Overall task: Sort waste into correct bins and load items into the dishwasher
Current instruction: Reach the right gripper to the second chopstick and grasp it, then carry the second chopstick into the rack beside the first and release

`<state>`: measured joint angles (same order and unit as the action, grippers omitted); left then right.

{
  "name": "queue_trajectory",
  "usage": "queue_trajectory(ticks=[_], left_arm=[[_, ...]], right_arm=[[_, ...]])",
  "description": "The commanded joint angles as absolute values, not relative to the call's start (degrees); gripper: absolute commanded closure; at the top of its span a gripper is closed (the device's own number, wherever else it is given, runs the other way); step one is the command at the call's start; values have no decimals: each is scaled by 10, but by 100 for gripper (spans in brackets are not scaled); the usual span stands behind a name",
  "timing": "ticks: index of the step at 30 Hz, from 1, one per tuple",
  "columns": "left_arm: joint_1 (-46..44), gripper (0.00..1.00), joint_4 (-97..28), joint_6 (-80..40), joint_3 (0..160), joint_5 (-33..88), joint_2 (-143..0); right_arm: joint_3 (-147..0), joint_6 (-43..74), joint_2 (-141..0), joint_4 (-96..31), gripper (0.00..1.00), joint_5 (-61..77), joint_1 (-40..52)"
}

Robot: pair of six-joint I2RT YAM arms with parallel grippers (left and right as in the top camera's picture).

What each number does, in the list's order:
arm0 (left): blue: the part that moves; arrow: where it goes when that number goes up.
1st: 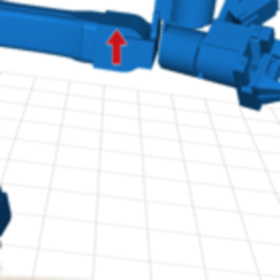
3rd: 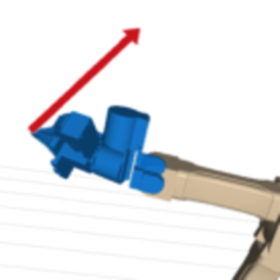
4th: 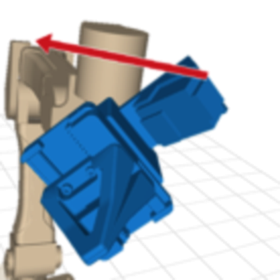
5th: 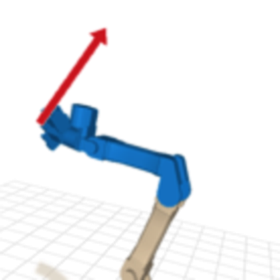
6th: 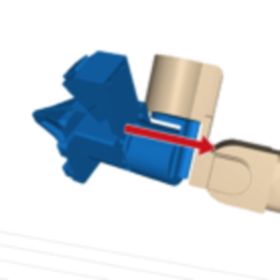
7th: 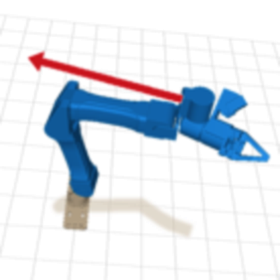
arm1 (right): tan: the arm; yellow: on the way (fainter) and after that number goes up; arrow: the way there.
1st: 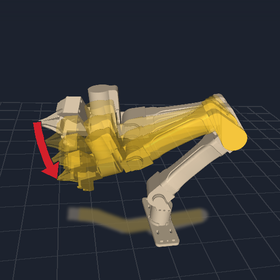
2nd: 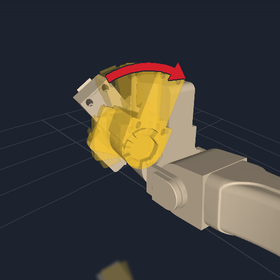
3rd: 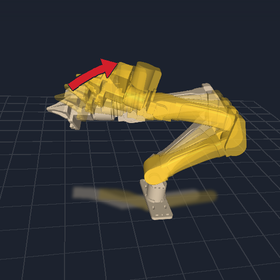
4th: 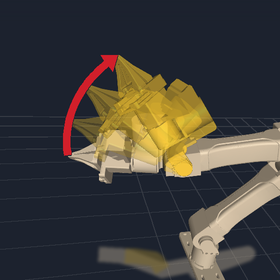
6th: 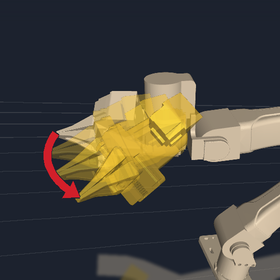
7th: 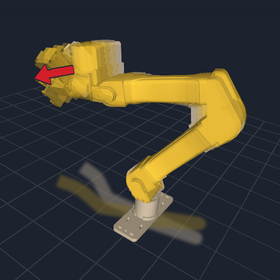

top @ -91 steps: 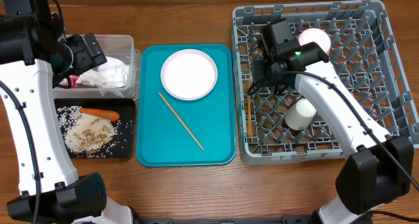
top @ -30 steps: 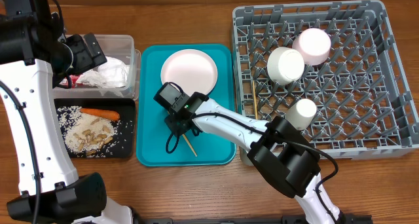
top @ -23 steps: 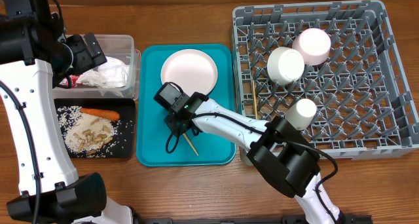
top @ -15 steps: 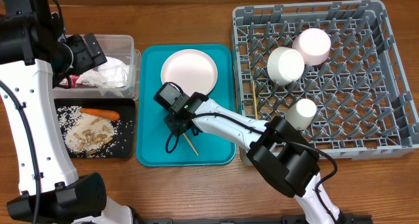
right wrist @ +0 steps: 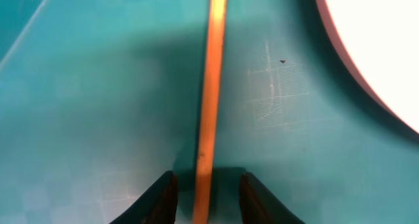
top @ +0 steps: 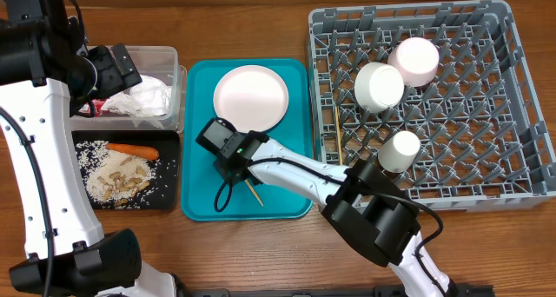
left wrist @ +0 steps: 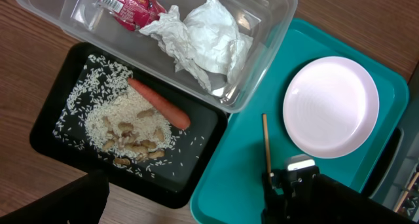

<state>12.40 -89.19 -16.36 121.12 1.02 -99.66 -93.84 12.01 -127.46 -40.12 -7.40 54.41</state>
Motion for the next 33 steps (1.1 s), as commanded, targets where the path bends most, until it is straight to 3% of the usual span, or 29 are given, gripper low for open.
queue_trajectory(ticks=[1, 4, 11, 14, 26, 33], left_arm=[[124, 0, -893, -169, 1210, 9, -997], [124, 0, -893, -169, 1210, 9, -997], [124, 0, -893, -169, 1210, 9, -997], [124, 0, -893, -169, 1210, 9, -997], [124, 0, -893, -169, 1210, 9, -997], [124, 0, -893, -169, 1210, 9, -997]], right_arm=[[-933, 126, -1303, -403, 76, -74, 546], [-933, 126, -1303, -403, 86, -75, 546], [-934, 124, -1303, -403, 88, -75, 546], [-939, 124, -1298, -404, 96, -75, 546], [-989, 125, -1159, -448, 96, -75, 542], [-989, 125, -1024, -501, 96, -75, 480]])
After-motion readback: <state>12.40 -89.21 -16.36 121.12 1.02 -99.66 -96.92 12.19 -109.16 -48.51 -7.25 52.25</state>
